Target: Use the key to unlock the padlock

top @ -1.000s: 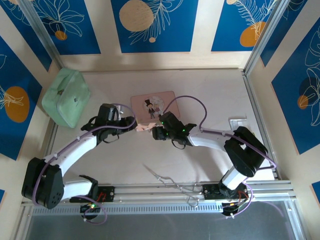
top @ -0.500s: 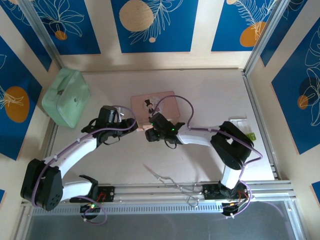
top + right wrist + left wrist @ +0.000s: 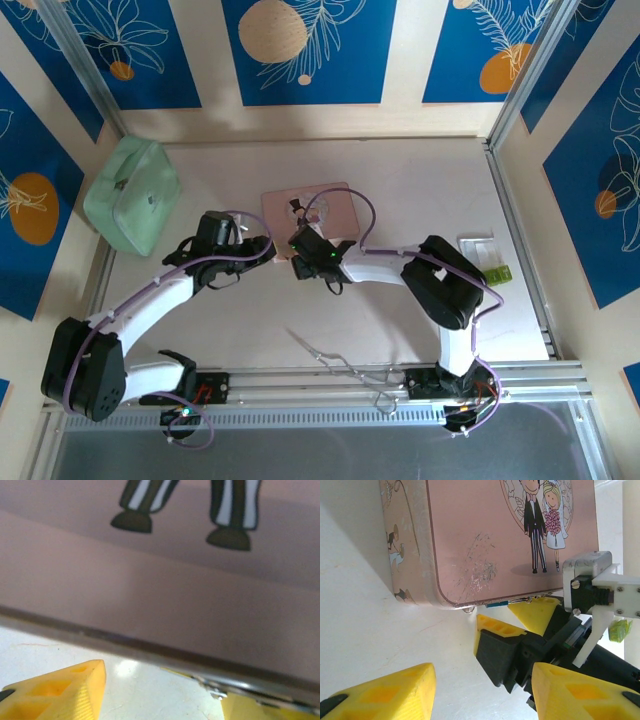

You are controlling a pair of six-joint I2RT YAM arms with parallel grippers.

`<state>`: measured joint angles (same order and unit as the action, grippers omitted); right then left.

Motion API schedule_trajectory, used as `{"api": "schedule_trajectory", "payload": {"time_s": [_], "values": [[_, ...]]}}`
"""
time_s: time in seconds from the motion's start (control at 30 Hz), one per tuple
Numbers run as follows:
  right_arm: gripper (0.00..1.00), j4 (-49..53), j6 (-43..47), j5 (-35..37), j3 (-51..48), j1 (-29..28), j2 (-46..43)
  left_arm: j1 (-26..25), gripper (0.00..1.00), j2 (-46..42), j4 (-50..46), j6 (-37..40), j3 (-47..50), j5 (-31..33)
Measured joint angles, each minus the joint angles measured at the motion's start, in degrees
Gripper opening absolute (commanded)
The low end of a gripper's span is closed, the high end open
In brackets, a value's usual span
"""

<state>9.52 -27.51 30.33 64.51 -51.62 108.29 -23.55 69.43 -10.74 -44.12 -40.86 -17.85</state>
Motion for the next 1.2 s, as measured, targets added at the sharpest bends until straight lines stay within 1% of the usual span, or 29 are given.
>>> {"api": "schedule_trajectory", "payload": {"time_s": [0.17, 0.43, 0.6, 0.87, 1.0, 1.2], "values": [[0.59, 0.7, 0.1, 1.3, 1.1, -0.6, 1.0, 0.0, 0.53, 0.0, 0.0, 0.0, 0.0, 0.0], [0.51, 5.2, -0.4, 4.0, 4.7, -0.7, 3.0, 0.0, 0.52, 0.0, 0.0, 0.0, 0.0, 0.0], [0.42, 7.1, -1.4, 5.1, 5.4, -1.0, 3.2, 0.0, 0.52, 0.0, 0.0, 0.0, 0.0, 0.0], [0.31, 8.8, -2.1, 6.7, 5.7, -2.6, 3.2, 0.0, 0.52, 0.0, 0.0, 0.5, 0.0, 0.0], [0.27, 10.6, -2.7, 6.8, 6.5, -2.9, 3.2, 0.0, 0.52, 0.0, 0.0, 0.7, 0.0, 0.0], [0.26, 15.2, -3.7, 6.0, 8.0, -2.9, 3.0, 0.0, 0.52, 0.1, 0.0, 1.1, 0.0, 0.1]]}}
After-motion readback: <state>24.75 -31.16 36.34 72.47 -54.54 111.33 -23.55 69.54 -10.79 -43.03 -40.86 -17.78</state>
